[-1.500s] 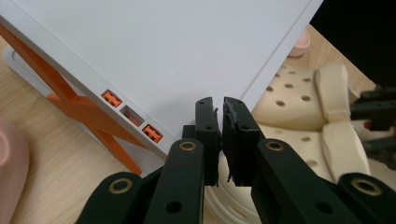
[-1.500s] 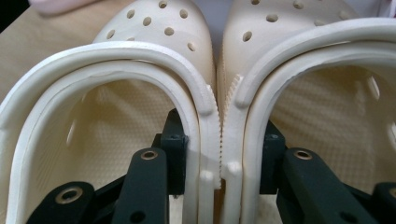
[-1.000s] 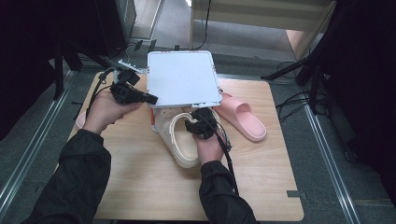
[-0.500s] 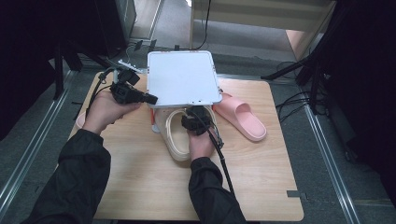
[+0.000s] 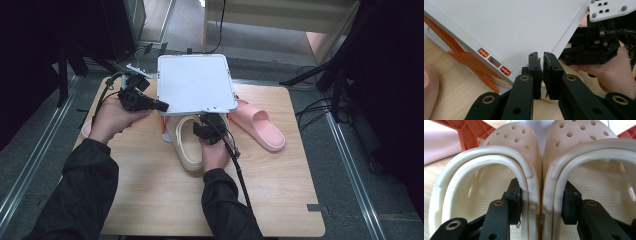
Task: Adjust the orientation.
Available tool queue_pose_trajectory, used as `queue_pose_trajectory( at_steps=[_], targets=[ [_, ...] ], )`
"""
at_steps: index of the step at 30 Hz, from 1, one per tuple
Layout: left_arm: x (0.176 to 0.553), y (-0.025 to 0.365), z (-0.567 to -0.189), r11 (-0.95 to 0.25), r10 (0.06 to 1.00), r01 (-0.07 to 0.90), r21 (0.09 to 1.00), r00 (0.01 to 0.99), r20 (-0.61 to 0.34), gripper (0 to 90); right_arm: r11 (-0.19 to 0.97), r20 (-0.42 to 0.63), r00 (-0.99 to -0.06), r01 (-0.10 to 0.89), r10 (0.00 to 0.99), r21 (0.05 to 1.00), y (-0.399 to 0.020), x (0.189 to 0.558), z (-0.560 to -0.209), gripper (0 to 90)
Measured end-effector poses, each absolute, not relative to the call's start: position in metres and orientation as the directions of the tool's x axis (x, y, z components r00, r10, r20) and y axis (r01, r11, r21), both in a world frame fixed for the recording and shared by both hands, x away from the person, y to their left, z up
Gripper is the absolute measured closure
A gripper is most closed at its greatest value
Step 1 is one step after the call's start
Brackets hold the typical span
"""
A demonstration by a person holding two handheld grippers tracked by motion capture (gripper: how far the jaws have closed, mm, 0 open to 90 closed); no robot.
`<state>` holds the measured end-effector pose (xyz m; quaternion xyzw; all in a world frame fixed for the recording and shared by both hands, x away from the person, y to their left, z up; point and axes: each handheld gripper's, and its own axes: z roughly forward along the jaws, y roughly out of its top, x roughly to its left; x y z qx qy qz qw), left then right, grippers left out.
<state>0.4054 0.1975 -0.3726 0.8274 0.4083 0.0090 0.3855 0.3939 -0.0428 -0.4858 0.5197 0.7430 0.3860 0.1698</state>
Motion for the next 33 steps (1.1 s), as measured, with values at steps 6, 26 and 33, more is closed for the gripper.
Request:
queue_pose_trajectory(
  at_steps=[6, 26, 33],
  targets=[
    [0.405, 0.198, -0.373, -0.369, 0.684, 0.670, 0.645, 0.665, -0.300, 84.6, 0.188, 0.128, -0.423, 0.627, 0.897, 0.756, -0.049, 0.384, -0.475, 58.2],
    [0.405, 0.197, -0.372, -0.362, 0.688, 0.675, 0.643, 0.659, -0.304, 84.6, 0.281, 0.171, -0.606, 0.577, 0.777, 0.767, -0.085, 0.300, -0.455, 88.4],
    [0.405, 0.197, -0.372, -0.361, 0.689, 0.676, 0.642, 0.658, -0.305, 84.6, 0.304, 0.198, -0.645, 0.580, 0.739, 0.756, -0.087, 0.281, -0.466, 90.0]
  ],
)
